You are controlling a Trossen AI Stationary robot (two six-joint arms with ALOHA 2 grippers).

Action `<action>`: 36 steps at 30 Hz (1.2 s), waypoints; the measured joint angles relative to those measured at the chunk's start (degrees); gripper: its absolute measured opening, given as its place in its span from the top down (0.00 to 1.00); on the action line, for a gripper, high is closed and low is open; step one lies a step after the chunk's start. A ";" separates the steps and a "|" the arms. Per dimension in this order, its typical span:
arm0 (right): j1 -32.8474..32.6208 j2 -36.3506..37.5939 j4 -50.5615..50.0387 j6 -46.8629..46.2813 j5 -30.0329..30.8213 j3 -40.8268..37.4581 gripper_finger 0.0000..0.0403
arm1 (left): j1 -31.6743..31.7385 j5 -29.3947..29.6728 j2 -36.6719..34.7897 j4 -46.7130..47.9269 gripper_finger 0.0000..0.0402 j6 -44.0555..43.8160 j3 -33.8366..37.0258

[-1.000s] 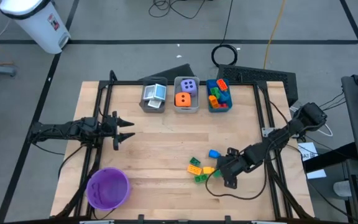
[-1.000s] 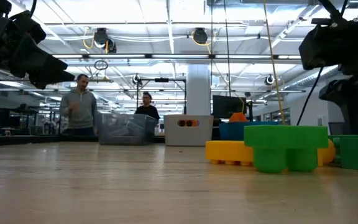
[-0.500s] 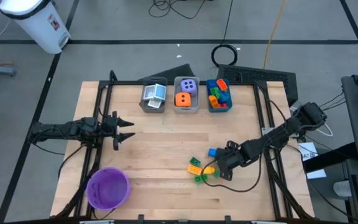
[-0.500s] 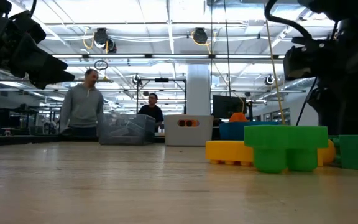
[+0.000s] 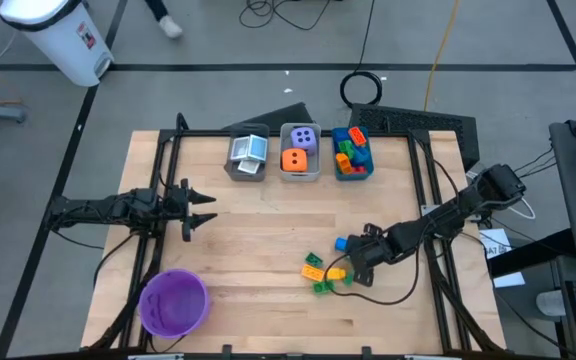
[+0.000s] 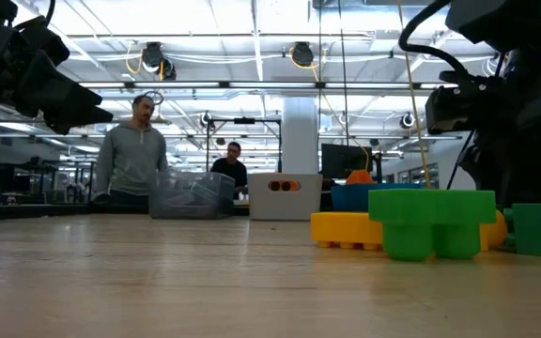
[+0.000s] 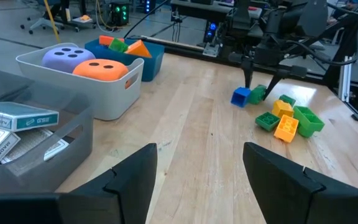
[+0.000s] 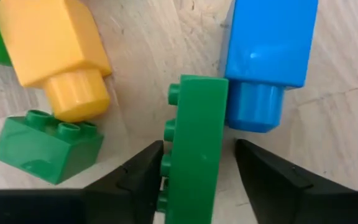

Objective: Pick & Place Toys
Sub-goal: Put the green game piece into the blue bin

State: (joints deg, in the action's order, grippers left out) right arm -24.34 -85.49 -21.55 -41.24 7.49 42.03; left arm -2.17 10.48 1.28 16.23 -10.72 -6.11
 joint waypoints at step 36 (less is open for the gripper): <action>6.73 23.22 -3.37 3.85 0.23 -0.10 0.75 | 0.02 0.00 0.00 0.00 0.39 0.00 0.00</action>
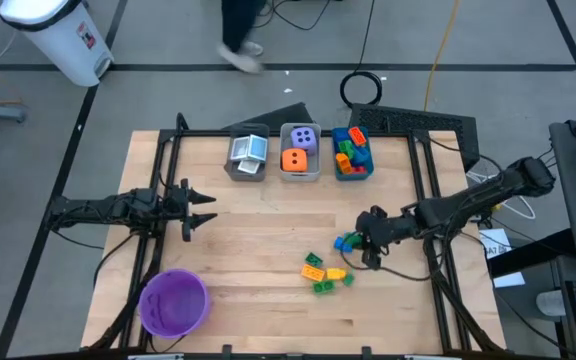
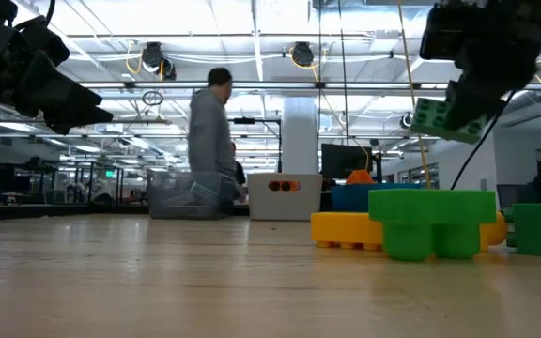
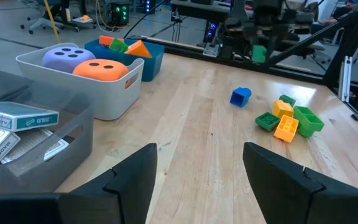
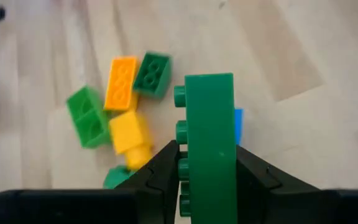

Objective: Pick & Place Toys
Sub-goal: Put the green game piece into the blue bin

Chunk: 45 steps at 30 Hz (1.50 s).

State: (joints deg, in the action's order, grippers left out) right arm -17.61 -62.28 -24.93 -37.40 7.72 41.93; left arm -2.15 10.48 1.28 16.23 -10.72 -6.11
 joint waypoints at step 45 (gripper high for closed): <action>55.17 -15.51 13.40 25.06 -1.89 0.09 0.76 | -0.01 0.00 0.00 0.01 0.39 0.00 -0.01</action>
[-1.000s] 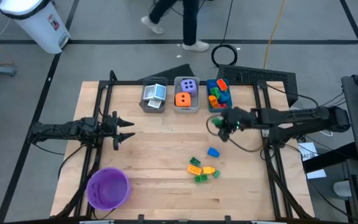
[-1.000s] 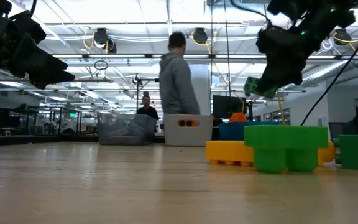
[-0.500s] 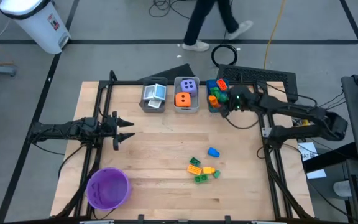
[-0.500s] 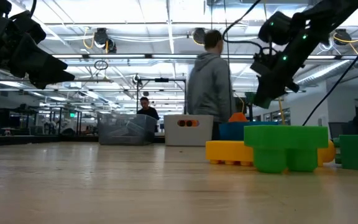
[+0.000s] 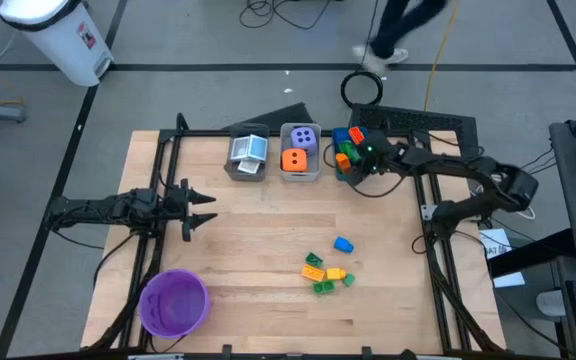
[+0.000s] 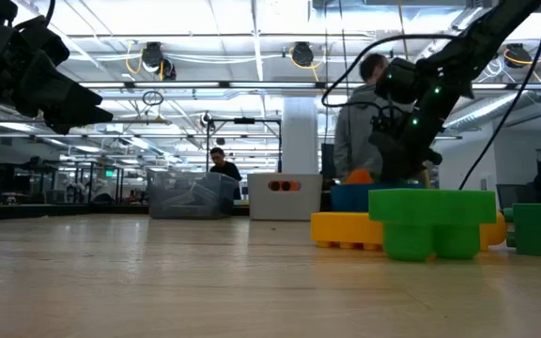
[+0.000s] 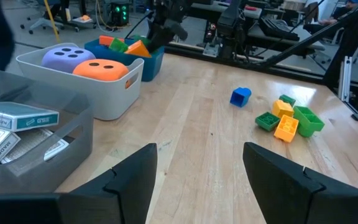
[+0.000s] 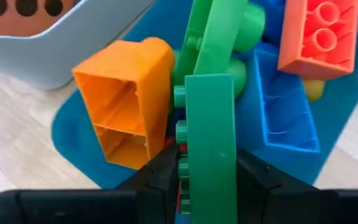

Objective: Pick & Place Toys
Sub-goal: Put the green game piece into the blue bin, then put the blue game piece into the blue bin

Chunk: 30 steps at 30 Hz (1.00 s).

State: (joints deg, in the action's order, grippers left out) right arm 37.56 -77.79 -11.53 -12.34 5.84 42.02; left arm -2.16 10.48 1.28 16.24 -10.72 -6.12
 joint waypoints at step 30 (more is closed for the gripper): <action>-2.42 3.24 0.07 1.10 -0.13 -0.09 0.46 | -0.01 0.00 0.00 -0.01 0.39 -0.02 0.01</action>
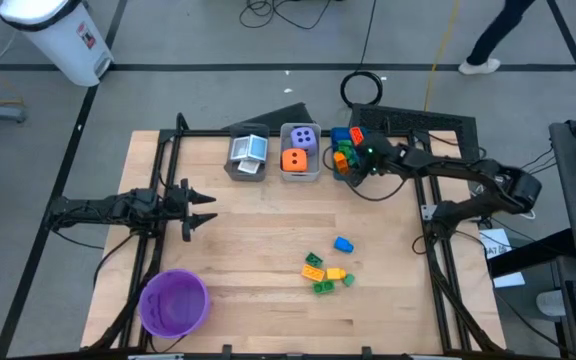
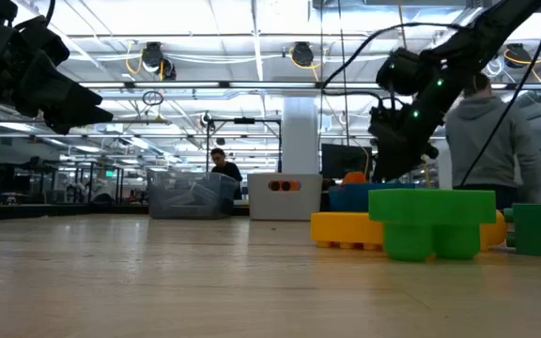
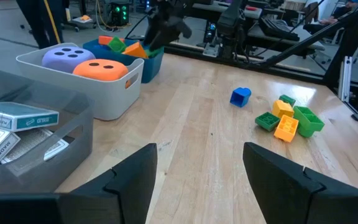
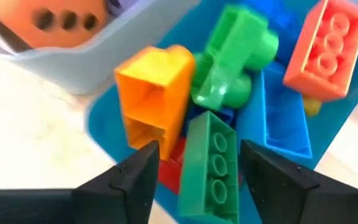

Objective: Pick & Place Toys
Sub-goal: Put the blue game piece into the blue bin

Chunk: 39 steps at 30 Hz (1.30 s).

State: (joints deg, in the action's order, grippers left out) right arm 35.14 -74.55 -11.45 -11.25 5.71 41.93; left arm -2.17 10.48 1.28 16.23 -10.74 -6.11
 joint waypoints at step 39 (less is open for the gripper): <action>-46.19 -7.69 -2.30 -10.33 -3.84 0.04 0.21 | 0.02 0.00 0.02 0.02 0.39 0.02 0.00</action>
State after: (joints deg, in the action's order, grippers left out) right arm -11.05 -82.25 -13.76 -21.57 1.87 41.98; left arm -2.15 10.48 1.30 16.25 -10.72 -6.11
